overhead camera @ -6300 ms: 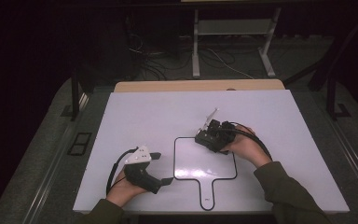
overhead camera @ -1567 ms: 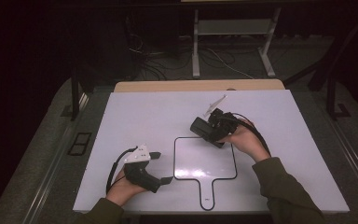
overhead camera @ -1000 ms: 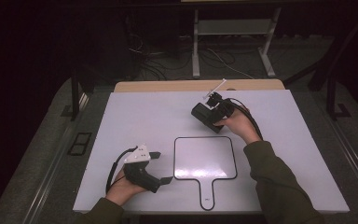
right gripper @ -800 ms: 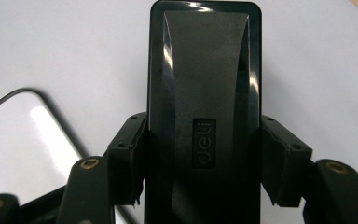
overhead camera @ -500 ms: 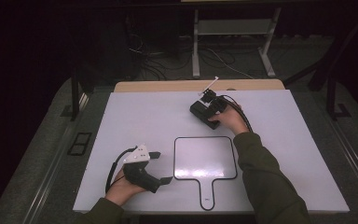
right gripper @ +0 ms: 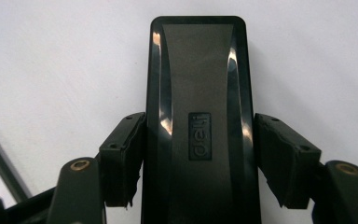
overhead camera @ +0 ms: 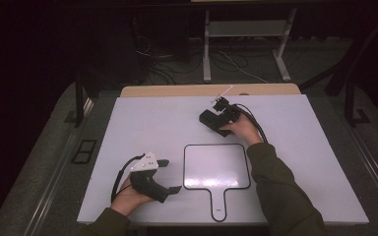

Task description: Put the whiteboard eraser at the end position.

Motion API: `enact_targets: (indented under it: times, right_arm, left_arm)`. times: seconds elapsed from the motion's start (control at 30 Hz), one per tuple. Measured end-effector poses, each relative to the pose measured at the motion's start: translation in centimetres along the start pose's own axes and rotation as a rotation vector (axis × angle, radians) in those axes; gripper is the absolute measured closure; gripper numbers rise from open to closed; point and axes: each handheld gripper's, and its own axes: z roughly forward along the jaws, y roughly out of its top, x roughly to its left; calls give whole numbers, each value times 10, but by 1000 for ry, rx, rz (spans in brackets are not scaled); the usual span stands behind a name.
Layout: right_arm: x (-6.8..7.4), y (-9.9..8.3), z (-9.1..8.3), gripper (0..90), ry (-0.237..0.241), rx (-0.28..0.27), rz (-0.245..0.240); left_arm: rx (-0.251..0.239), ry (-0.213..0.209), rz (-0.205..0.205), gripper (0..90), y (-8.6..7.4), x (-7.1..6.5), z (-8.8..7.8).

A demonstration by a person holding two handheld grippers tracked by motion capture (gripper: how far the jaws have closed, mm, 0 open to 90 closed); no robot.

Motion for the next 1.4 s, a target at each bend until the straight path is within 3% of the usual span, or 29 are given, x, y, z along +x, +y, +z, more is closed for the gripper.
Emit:
enact_targets:
  times: [0.3,0.37,0.53,0.63,0.9,1.27,1.4]
  right_arm:
    - [-6,-6,-9,241,2,-79,22]
    - [-8,-7,-13,187,-7,-104,36]
    - [-9,-12,-30,105,-9,-189,70]
    - [-6,-19,-42,104,-14,-249,70]
    - [2,-39,-61,104,-37,-281,45]
    - [21,-69,-75,104,8,-354,26]
    - [30,-80,-82,105,-6,-363,11]
  left_arm:
    - [3,8,-6,0,-1,7,0]
    - [1,8,-10,0,-2,9,-1]
    - [-4,15,-16,0,-4,12,-1]
    - [-10,20,-45,0,-7,16,2]
    - [-12,27,-50,0,-6,16,2]
    - [-6,35,-52,0,-6,15,1]
    - [-5,34,-45,0,-7,13,0]
